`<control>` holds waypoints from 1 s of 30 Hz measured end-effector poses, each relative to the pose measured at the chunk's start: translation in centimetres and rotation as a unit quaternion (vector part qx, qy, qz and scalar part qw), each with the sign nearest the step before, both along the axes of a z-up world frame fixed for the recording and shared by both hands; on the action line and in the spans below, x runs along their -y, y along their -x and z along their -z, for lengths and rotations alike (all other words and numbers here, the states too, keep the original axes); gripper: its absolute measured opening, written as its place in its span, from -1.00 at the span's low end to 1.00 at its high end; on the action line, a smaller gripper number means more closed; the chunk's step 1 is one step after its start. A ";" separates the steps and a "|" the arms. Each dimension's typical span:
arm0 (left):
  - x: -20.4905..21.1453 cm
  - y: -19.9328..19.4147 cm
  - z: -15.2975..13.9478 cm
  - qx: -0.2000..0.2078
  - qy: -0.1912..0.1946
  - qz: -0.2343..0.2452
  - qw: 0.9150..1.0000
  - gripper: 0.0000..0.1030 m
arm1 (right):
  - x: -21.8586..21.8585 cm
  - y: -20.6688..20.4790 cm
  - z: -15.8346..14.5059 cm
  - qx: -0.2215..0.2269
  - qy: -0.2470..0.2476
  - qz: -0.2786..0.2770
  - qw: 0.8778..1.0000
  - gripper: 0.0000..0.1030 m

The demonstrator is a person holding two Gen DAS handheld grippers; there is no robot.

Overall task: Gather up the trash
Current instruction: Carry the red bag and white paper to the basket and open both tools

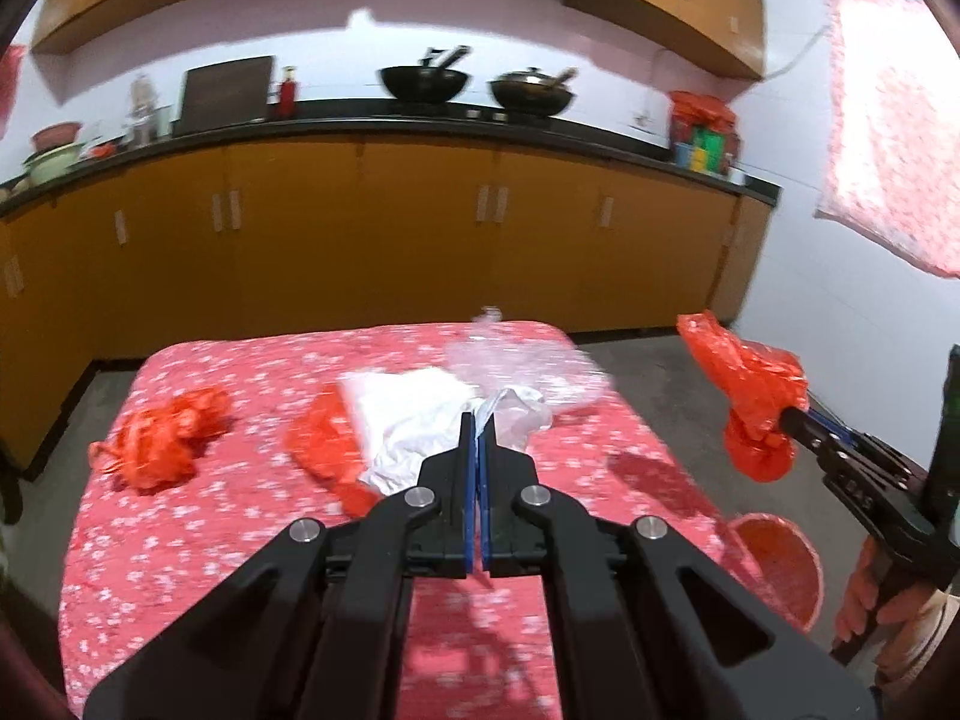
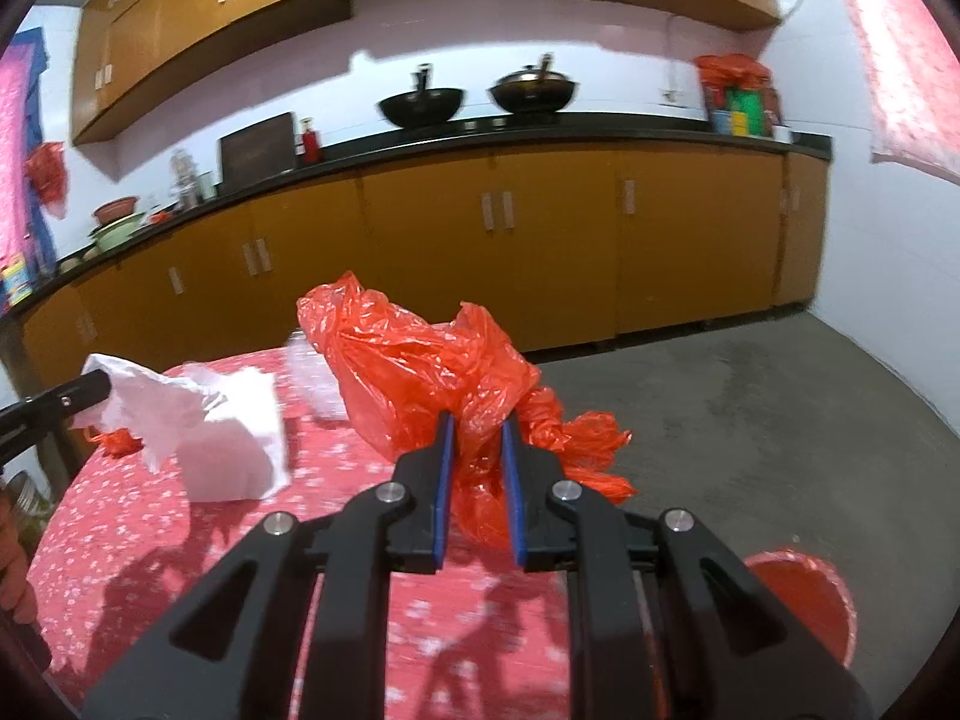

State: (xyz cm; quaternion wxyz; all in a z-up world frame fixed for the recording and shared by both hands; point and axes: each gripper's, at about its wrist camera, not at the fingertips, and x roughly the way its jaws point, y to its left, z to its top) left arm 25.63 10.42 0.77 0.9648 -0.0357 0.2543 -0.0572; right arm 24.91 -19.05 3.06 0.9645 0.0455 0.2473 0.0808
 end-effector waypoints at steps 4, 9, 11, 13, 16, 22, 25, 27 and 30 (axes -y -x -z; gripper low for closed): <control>3.1 -0.3 0.2 -0.001 -0.002 0.033 0.999 -0.99 | 3.1 0.5 0.5 -0.004 0.000 0.033 0.999 -0.68; 7.1 -0.7 0.7 -0.007 -0.005 0.077 0.997 -0.99 | 7.3 1.4 1.6 -0.012 -0.002 0.075 0.997 -0.68; 9.1 -0.7 0.9 -0.010 -0.009 0.097 0.995 -0.99 | 8.9 1.8 2.1 -0.016 -0.001 0.090 0.996 -0.68; 10.6 -0.9 1.1 -0.012 -0.009 0.115 0.993 -0.99 | 10.1 2.0 2.5 -0.020 0.001 0.103 0.994 -0.68; 13.2 -0.9 1.5 -0.017 -0.006 0.142 0.990 -1.00 | 12.6 2.9 3.4 -0.024 0.005 0.135 0.991 -0.68; 19.7 -1.1 3.6 -0.037 0.001 0.189 0.981 -0.99 | 18.7 4.6 6.1 -0.047 0.004 0.211 0.976 -0.69; 23.3 -1.2 4.8 -0.047 -0.004 0.213 0.976 -1.00 | 21.2 5.2 7.4 -0.058 0.007 0.238 0.970 -0.68; 24.9 -1.3 5.4 -0.055 -0.002 0.224 0.973 -1.00 | 22.8 5.6 8.3 -0.066 0.007 0.254 0.965 -0.68; 27.6 -1.7 6.6 -0.070 -0.005 0.241 0.968 -1.00 | 24.6 6.1 9.6 -0.077 0.006 0.270 0.960 -0.68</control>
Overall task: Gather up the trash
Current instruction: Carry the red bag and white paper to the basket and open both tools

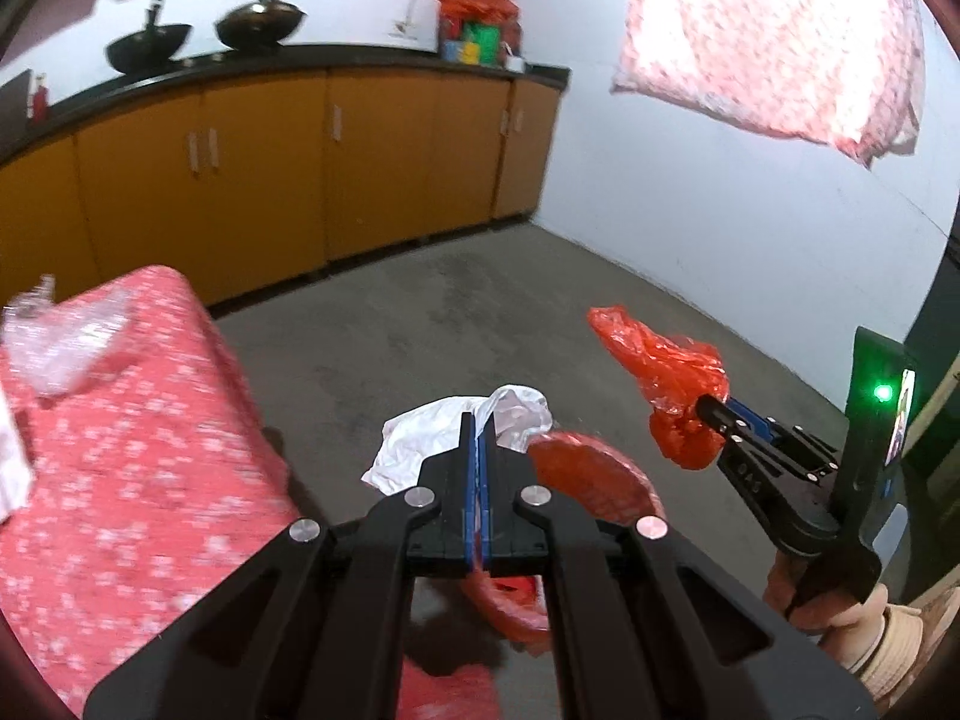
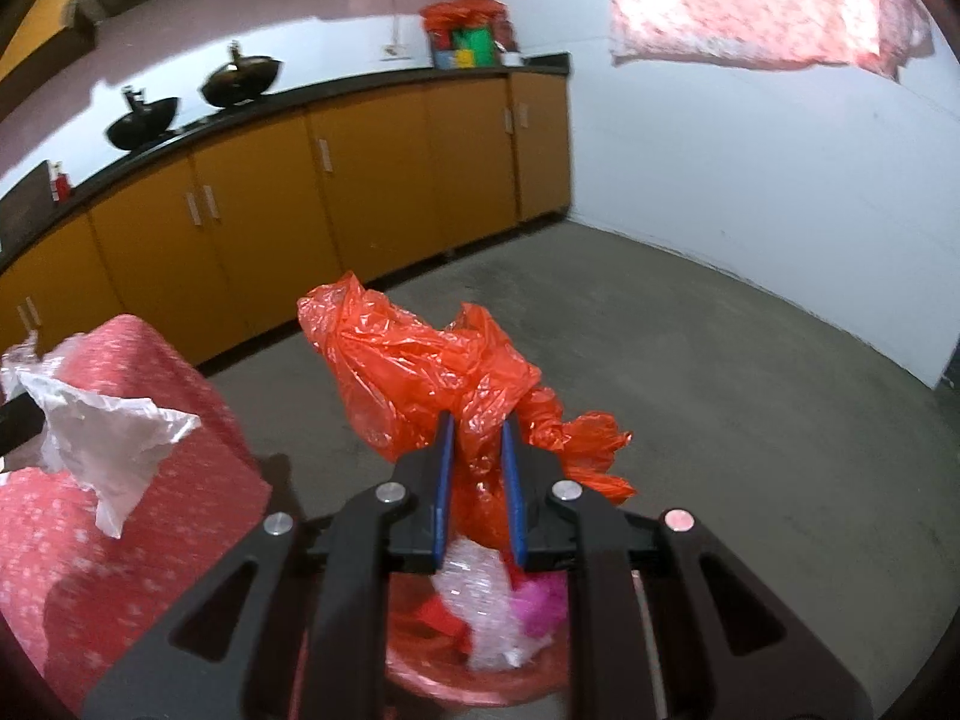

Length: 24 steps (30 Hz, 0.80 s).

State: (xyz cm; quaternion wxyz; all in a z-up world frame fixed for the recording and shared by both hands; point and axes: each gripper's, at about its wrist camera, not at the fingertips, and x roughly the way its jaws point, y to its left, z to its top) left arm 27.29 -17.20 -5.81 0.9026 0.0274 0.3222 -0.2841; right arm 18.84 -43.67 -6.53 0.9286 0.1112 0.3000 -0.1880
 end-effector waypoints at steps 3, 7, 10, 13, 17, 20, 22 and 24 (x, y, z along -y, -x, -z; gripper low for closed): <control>2.9 -0.4 1.5 -0.016 -0.009 0.016 1.000 -1.00 | 1.5 0.4 1.6 -0.013 -0.011 0.013 1.000 -0.69; 5.7 -1.0 3.0 -0.032 -0.022 0.034 0.999 -1.00 | 2.9 0.4 4.2 -0.034 -0.028 0.024 0.999 -0.69; 7.8 -1.4 4.2 -0.038 -0.036 0.042 0.998 -1.00 | 3.7 0.2 5.7 -0.048 -0.035 0.029 0.998 -0.69; 9.1 -1.8 5.3 -0.044 -0.045 0.045 0.997 -1.00 | 4.4 -0.1 7.2 -0.058 -0.043 0.036 0.997 -0.68; 10.2 -2.3 6.9 -0.056 -0.058 0.043 0.996 -1.00 | 5.0 -1.0 8.6 -0.068 -0.051 0.040 0.996 -0.68; 11.2 -2.4 8.1 -0.065 -0.070 0.043 0.995 -0.99 | 5.3 -1.8 9.4 -0.073 -0.057 0.039 0.995 -0.68; 11.7 -2.6 8.8 -0.072 -0.075 0.043 0.994 -1.00 | 5.4 -2.2 9.9 -0.077 -0.062 0.037 0.994 -0.68; 12.2 -2.7 9.4 -0.077 -0.081 0.043 0.993 -0.99 | 5.5 -2.6 10.4 -0.080 -0.069 0.033 0.994 -0.68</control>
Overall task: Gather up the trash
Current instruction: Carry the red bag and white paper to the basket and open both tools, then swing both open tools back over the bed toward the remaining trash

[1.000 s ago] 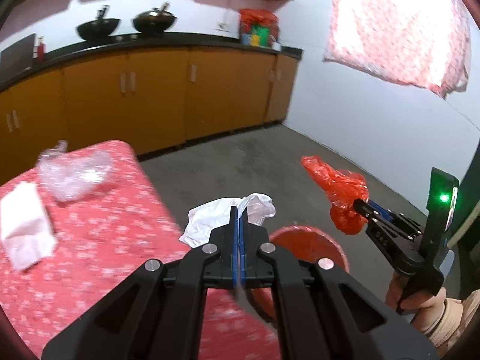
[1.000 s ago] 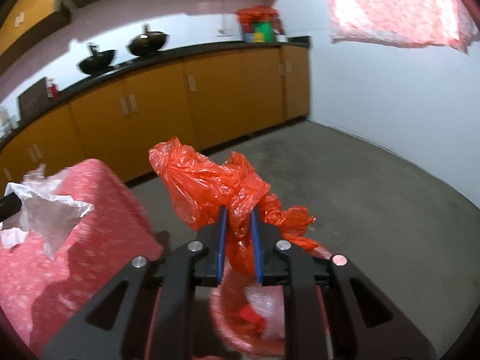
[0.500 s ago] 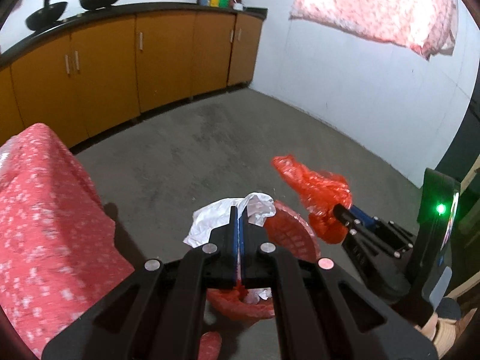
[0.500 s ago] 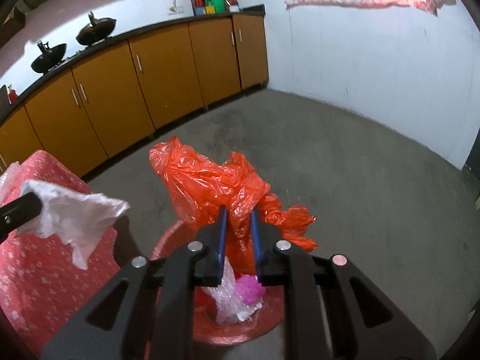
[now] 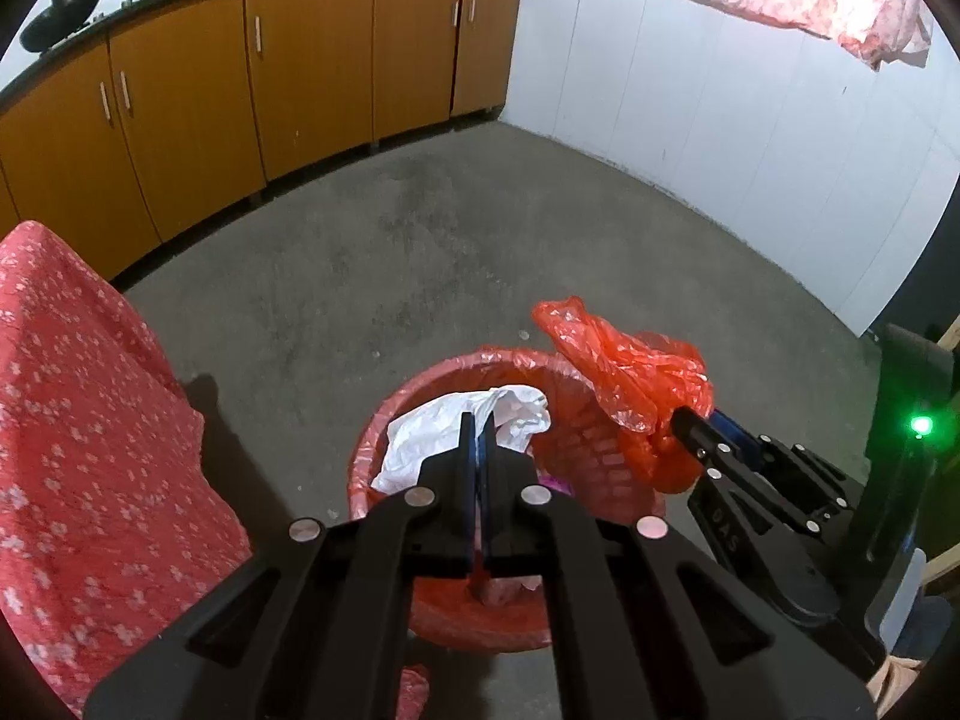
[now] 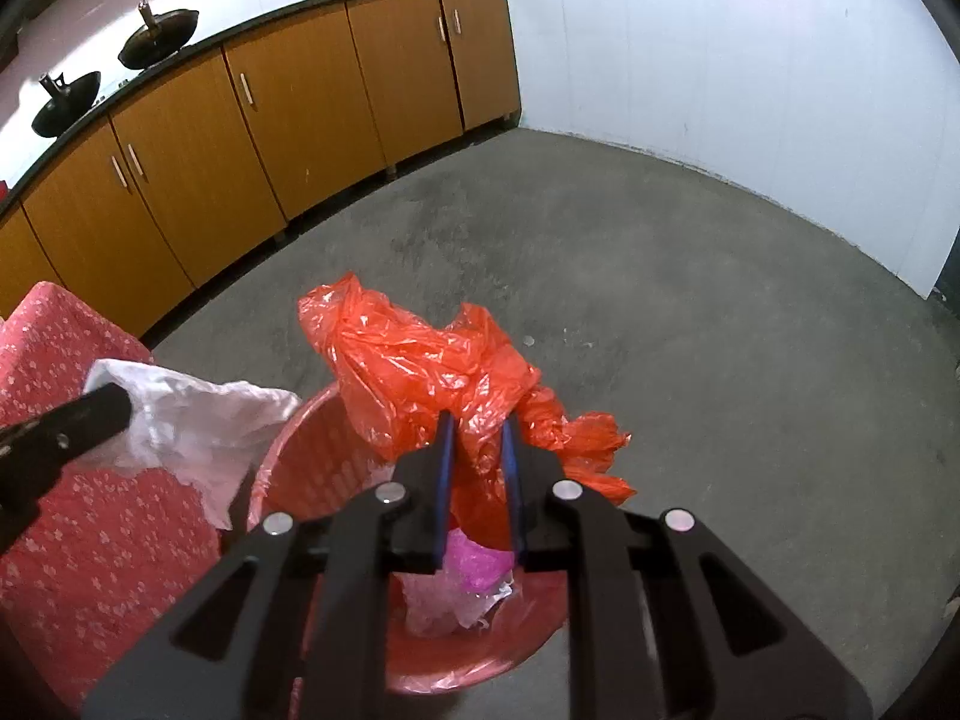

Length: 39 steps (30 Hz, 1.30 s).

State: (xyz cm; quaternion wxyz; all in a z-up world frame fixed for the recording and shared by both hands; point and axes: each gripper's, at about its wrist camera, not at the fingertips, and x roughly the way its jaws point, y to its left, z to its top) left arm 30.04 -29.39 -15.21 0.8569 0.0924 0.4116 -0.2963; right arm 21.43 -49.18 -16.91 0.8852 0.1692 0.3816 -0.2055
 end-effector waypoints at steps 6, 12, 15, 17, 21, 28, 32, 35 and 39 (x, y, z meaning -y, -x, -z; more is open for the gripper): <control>1.6 -0.4 0.8 -0.009 -0.015 0.000 1.000 -0.99 | 0.6 -0.8 1.3 -0.009 -0.013 -0.010 1.000 -0.68; 1.9 -1.0 1.8 -0.027 -0.019 -0.013 0.999 -0.99 | 0.7 -0.8 1.6 -0.006 -0.024 -0.011 1.000 -0.55; 1.9 -1.0 2.0 -0.029 -0.020 -0.015 0.999 -0.98 | 0.6 -0.7 1.6 -0.004 -0.020 -0.015 1.000 -0.45; 1.7 -1.2 1.8 -0.031 -0.016 -0.020 0.999 -0.96 | 0.5 -0.7 1.5 -0.002 -0.017 -0.016 1.000 -0.43; 1.0 -1.6 1.4 -0.035 -0.002 -0.031 0.999 -0.56 | 0.5 -0.2 1.0 0.001 -0.009 -0.011 1.000 -0.43; -0.1 -1.5 -0.1 -0.030 0.022 -0.040 0.999 -0.41 | 0.8 0.3 -1.0 0.014 0.009 -0.007 1.000 -0.43; -2.3 -0.9 -3.2 -0.012 0.053 -0.056 0.997 -0.41 | -0.1 0.4 -3.1 0.029 0.021 -0.025 0.999 -0.41; -5.2 -0.4 -5.6 0.005 0.073 -0.070 0.995 -0.39 | -1.8 0.3 -5.8 0.051 0.030 -0.048 0.997 -0.28; -10.6 0.6 -8.6 0.037 0.077 -0.107 0.991 -0.11 | -5.7 -0.7 -10.2 0.087 0.033 -0.097 0.991 -0.26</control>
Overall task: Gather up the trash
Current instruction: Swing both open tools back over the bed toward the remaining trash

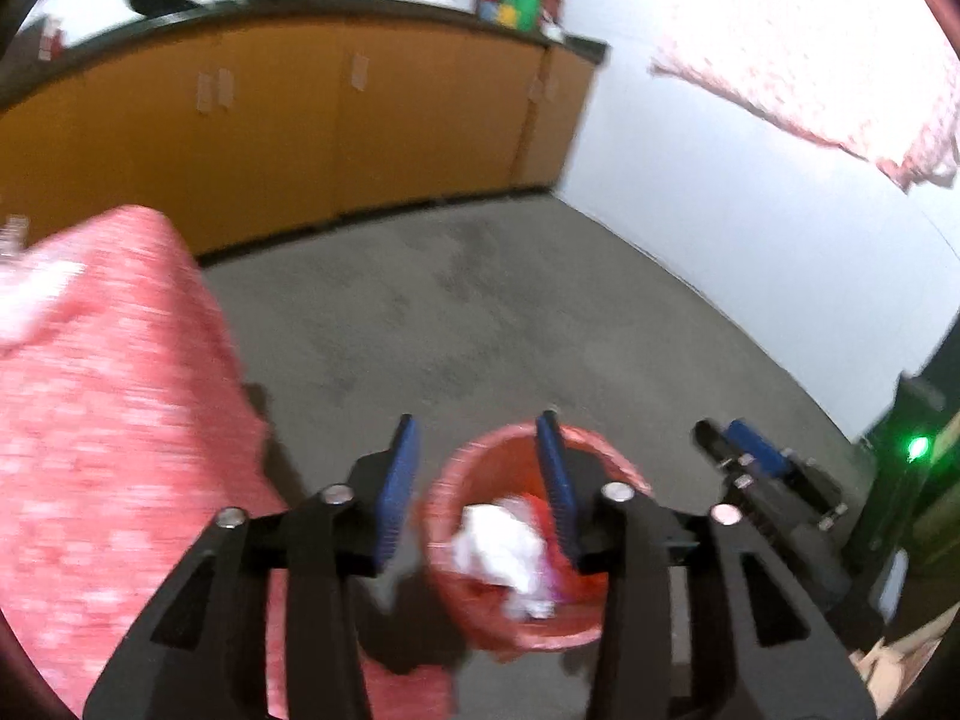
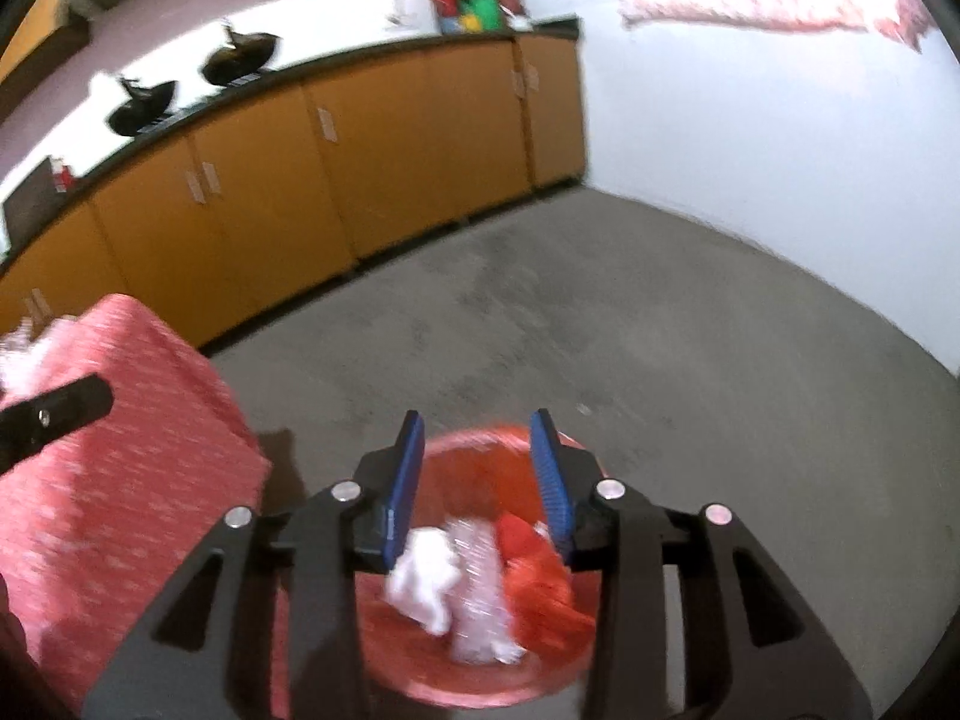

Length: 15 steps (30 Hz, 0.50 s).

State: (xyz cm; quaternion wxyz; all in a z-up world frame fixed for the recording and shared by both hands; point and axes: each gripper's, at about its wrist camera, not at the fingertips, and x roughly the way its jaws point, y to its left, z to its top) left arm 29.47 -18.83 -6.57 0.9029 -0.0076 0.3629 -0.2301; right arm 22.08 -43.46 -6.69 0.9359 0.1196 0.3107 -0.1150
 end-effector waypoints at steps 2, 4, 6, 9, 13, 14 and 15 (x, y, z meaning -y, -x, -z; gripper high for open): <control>-3.8 0.6 -1.4 0.017 -0.004 -0.028 0.999 -0.08 | -2.4 -0.5 -1.9 0.014 -0.001 -0.028 1.000 -0.22; -8.2 1.3 -2.5 0.035 -0.017 -0.069 0.997 0.03 | -5.9 -1.2 -4.0 0.030 -0.004 -0.067 0.997 -0.12; -12.5 2.0 -3.2 0.048 -0.023 -0.108 0.993 0.12 | -8.7 -1.8 -5.2 0.040 -0.006 -0.098 0.994 -0.06; -19.0 3.2 -3.6 0.063 -0.043 -0.178 0.981 0.26 | -14.9 -2.8 -6.8 0.048 -0.009 -0.159 0.986 -0.05; -26.3 4.8 -3.4 0.075 -0.076 -0.261 0.959 0.29 | -21.9 -3.5 -7.4 0.046 0.001 -0.213 0.976 0.03; -28.1 5.2 -3.3 0.079 -0.091 -0.280 0.952 0.29 | -23.2 -3.5 -7.3 0.044 0.001 -0.223 0.974 0.03; -29.5 5.7 -3.1 0.081 -0.099 -0.292 0.948 0.30 | -24.4 -3.9 -7.3 0.043 0.000 -0.232 0.972 0.03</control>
